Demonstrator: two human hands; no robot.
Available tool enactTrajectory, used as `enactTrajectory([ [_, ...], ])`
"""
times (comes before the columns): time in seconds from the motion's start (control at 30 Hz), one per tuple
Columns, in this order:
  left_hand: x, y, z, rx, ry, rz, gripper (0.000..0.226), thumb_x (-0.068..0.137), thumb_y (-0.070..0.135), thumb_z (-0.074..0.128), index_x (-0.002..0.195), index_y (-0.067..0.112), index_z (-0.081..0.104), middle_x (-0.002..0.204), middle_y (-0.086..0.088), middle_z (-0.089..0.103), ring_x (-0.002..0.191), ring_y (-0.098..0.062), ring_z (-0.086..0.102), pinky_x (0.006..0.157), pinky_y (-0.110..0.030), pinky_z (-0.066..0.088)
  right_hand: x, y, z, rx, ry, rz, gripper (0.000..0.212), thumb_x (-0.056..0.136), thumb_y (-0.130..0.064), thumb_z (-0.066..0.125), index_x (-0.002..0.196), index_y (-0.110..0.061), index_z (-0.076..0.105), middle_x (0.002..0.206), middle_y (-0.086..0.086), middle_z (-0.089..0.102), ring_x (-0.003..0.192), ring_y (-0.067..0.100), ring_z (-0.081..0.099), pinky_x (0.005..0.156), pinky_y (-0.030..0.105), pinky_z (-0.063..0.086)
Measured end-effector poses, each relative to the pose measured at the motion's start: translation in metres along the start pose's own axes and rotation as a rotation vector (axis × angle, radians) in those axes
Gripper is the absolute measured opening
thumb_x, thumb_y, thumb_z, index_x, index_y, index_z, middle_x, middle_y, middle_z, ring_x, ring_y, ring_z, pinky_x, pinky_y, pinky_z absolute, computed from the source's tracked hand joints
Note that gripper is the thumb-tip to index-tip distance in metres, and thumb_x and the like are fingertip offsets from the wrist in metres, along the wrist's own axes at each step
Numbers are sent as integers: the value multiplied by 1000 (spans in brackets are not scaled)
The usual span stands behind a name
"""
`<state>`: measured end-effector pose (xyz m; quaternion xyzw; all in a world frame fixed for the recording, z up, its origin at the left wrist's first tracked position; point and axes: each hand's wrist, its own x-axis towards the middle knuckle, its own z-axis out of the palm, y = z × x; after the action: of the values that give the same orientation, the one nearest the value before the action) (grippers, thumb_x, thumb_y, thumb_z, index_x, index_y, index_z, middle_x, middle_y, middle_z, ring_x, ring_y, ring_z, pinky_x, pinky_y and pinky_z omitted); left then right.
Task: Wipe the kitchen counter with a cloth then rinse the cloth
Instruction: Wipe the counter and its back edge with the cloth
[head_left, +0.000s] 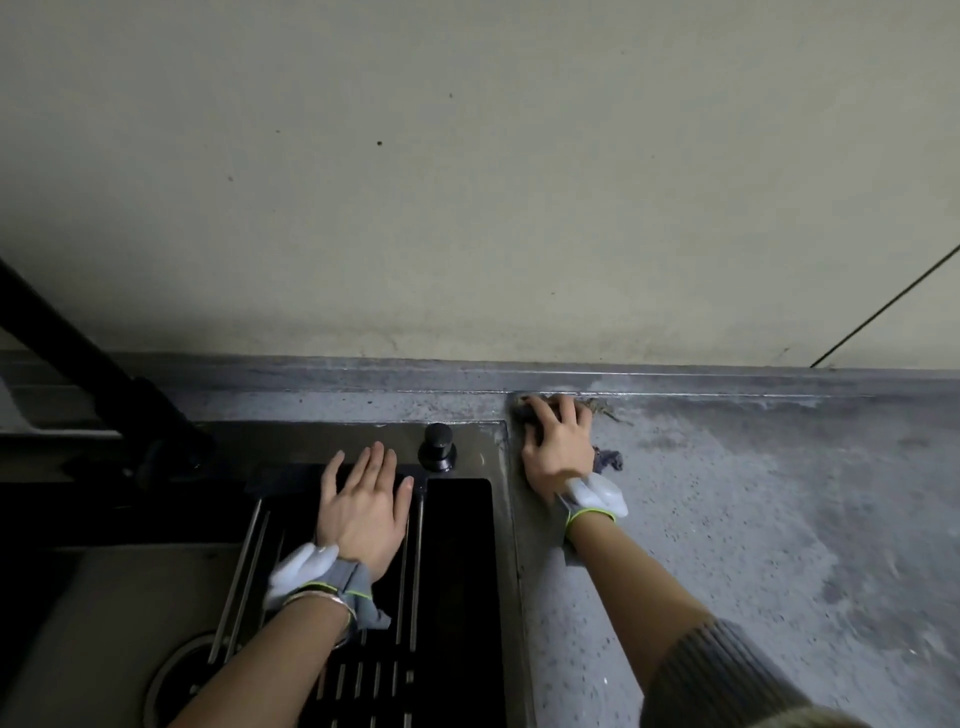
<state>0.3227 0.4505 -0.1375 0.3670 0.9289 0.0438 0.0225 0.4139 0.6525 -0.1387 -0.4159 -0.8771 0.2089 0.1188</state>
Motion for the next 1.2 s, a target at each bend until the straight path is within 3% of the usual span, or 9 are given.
enactTrajectory([
  [0.17,1,6,-11,-14,-85,19,92,96,43,-11,112,-1,68,117,-15,67,112,-23,64,106,-36,20,15,-4,-1,19,8,-32,41,91,-17,49,131,-18,51,135,11,41,124,32,26,81,42,44],
  [0.23,-1,7,-9,-8,-68,40,86,100,38,-4,102,-5,71,106,-18,70,100,-27,69,100,-37,27,14,-3,-2,42,12,-69,41,90,-16,51,131,-17,52,133,12,43,124,33,28,82,41,44],
  [0.47,-5,4,2,-24,-12,50,78,100,37,3,108,-5,69,112,-18,68,105,-29,66,99,-36,29,9,-12,0,59,-42,-260,38,88,-15,55,127,-14,57,128,12,51,120,34,37,95,38,39],
  [0.6,-6,1,4,20,41,60,57,90,32,28,111,-4,68,115,-16,67,107,-28,66,100,-37,27,3,-33,8,70,-133,-377,39,89,-16,54,127,-17,57,132,9,50,124,31,36,104,35,33],
  [0.7,-5,2,5,-14,21,26,66,88,36,17,127,1,58,133,-13,56,125,-24,54,107,-36,17,2,-38,5,78,-183,-389,40,88,-17,53,128,-18,56,135,5,47,130,27,32,107,33,31],
  [0.8,-4,1,8,64,-36,10,84,81,44,-14,149,14,25,156,0,21,146,-10,17,114,-31,-4,-6,-38,-3,104,-271,-430,41,87,-16,55,128,-16,56,137,4,46,133,24,28,112,29,24],
  [0.87,-2,1,9,84,-65,-7,77,83,43,-12,152,19,15,159,6,11,146,-5,5,115,-31,-8,-10,-38,-6,100,-324,-430,42,89,-16,52,131,-16,53,140,5,42,136,23,23,114,27,17],
  [1.03,0,8,1,111,-134,-71,63,97,48,7,151,17,14,160,2,11,147,-7,7,117,-40,-4,-14,-41,-13,47,-439,-373,46,95,-17,41,141,-18,39,148,6,29,139,26,13,116,30,10],
  [1.2,8,25,-5,168,-144,-65,65,97,55,18,152,24,3,153,-16,29,144,-24,23,116,-43,5,-29,-41,-14,-100,-383,-325,53,90,-23,45,142,-27,35,143,5,31,134,25,22,104,36,35],
])
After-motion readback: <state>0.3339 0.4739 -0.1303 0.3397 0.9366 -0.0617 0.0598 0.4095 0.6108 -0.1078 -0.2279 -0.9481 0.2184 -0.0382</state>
